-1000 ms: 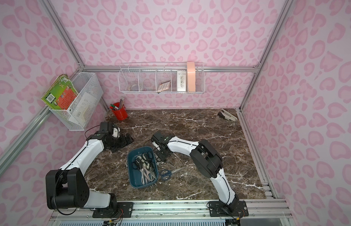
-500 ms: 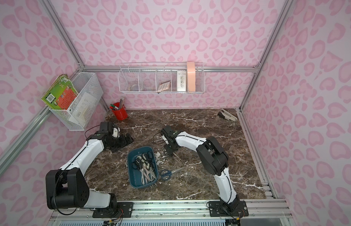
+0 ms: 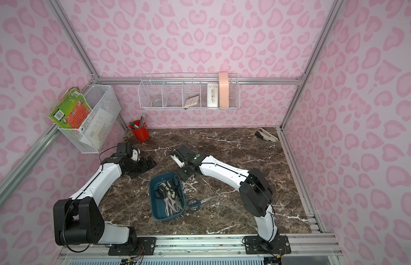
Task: Put the scissors into the storage box
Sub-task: Place the scissors in the storage box, then pick up the scissors from the center of the board.
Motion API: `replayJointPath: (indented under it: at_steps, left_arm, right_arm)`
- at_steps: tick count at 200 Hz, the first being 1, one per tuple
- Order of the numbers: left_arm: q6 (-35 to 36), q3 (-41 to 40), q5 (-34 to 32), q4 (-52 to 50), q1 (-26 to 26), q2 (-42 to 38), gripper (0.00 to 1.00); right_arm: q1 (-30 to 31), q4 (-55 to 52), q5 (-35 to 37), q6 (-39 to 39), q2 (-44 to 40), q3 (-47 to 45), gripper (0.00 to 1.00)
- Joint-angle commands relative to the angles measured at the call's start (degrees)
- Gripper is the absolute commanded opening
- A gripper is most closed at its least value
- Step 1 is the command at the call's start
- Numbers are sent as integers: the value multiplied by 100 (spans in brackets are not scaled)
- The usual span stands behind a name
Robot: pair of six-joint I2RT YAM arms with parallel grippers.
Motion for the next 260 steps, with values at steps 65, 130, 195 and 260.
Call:
replayJointPath:
  at_steps: [65,130,195,260]
  left_arm:
    - [-69,43,-100,-131,534,-149,98]
    - [-73,30,-100,-96,570,-228,98]
    - [-69,10,25,-69,568,-175,98]
    - [-51,-152,388,121,514,-215,98]
  right_arm:
    - [931,536,379,172,801,559,0]
    - [1013,678,314,196,1103,377,5]
    - [861,679,114,124,818,503,27]
    - [187,870,-44,85,-532,-978,29]
